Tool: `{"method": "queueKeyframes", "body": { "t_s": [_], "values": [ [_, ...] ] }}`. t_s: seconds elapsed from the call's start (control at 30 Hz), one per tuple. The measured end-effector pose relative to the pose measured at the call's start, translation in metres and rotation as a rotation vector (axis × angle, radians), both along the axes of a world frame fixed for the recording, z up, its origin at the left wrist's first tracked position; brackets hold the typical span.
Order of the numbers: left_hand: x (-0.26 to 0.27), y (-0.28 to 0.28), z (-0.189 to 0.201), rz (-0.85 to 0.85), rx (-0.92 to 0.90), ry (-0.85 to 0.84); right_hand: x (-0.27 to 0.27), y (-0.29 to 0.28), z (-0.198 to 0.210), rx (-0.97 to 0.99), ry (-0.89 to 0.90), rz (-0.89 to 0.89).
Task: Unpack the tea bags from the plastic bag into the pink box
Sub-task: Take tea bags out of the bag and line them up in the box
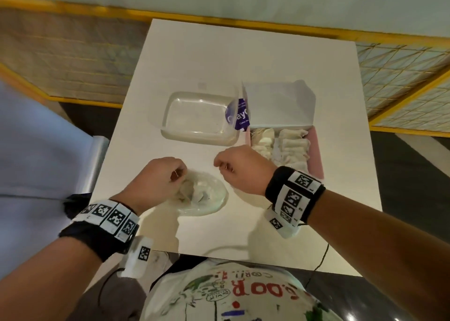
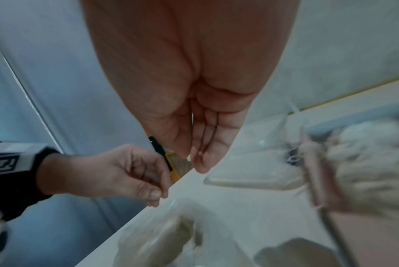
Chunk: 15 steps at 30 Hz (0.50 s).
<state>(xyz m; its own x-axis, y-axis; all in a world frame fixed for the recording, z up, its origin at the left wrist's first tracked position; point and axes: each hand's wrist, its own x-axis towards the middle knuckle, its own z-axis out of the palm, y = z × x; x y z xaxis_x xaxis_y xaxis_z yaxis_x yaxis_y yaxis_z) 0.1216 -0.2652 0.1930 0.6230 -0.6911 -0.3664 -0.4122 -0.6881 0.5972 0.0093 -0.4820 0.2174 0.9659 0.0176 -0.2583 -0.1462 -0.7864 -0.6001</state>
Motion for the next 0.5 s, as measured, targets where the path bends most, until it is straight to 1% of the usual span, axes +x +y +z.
{"method": "queueKeyframes", "body": {
  "t_s": [0.1,0.17,0.3,0.4,0.5],
  "values": [
    [0.008,0.017,-0.01,-0.047,0.091,-0.024,0.018,0.03,-0.019,0.03,0.076,0.036],
    [0.013,0.025,-0.018,-0.11,0.164,-0.031,0.028,0.049,-0.032,0.008,0.143,0.048],
    [0.016,0.032,-0.027,-0.184,0.203,-0.021,0.04,0.074,-0.054,-0.184,0.271,0.069],
    [0.015,0.032,-0.035,-0.278,0.237,-0.085,0.044,0.089,-0.061,-0.296,0.337,0.063],
    [0.014,0.031,-0.046,-0.281,0.245,-0.098,0.046,0.102,-0.068,-0.357,0.403,0.044]
  ]
}}
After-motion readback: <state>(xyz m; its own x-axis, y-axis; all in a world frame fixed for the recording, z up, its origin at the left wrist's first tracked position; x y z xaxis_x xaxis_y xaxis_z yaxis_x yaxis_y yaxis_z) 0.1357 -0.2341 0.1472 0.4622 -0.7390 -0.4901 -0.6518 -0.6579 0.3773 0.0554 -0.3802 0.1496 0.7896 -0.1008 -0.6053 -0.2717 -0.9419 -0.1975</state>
